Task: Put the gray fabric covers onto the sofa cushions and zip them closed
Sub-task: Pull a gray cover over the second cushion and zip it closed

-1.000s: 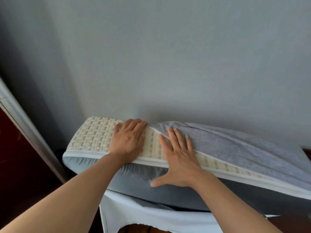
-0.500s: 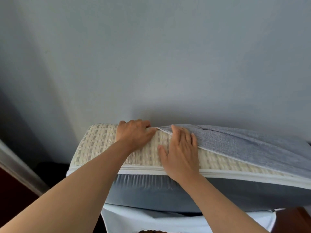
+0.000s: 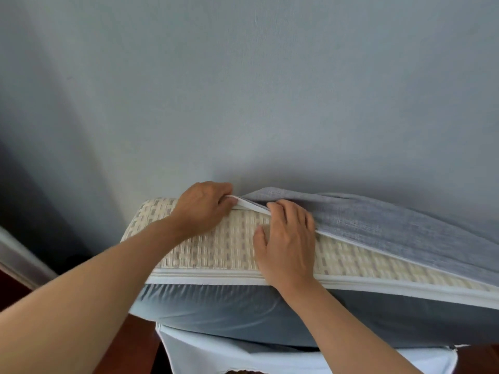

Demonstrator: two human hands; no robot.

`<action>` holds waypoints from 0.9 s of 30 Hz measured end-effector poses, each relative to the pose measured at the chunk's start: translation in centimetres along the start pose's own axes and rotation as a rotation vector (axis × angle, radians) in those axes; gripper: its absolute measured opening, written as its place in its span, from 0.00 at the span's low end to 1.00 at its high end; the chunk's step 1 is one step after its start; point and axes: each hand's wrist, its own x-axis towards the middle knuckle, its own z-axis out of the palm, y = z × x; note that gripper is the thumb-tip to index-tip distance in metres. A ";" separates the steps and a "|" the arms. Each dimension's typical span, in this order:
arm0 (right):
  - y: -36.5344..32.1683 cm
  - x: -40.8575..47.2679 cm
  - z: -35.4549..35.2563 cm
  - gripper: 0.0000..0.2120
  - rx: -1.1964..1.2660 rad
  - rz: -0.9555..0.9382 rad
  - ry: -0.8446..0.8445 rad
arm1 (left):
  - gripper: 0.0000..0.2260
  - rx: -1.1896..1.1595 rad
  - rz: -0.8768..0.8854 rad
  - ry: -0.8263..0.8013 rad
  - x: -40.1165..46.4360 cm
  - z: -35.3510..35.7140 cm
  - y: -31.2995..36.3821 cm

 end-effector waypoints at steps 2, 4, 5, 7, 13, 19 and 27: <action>0.2 -0.1 0.1 0.13 0.006 -0.026 0.050 | 0.13 0.052 0.094 -0.046 -0.3 -0.7 -0.8; 0.2 0.1 0.1 0.09 -0.006 -0.042 0.078 | 0.14 0.091 0.162 -0.065 -0.3 -0.9 -1.3; 0.1 0.3 0.2 0.08 -0.021 -0.047 0.082 | 0.13 0.101 0.181 -0.059 -0.2 -1.0 -1.5; -0.3 0.8 0.5 0.06 -0.056 -0.050 0.087 | 0.12 0.103 0.129 -0.028 -0.1 -1.0 -2.2; -4.4 2.0 2.3 0.08 -0.138 0.029 0.046 | 0.11 0.074 -0.279 -0.161 1.1 -1.4 -4.5; -6.5 2.3 3.4 0.09 -0.159 0.104 0.036 | 0.10 0.048 -0.516 -0.344 2.8 -1.6 -7.5; -5.9 2.7 3.7 0.15 -0.061 -0.057 -0.053 | 0.18 -0.505 -0.492 -0.473 1.2 -3.2 -9.8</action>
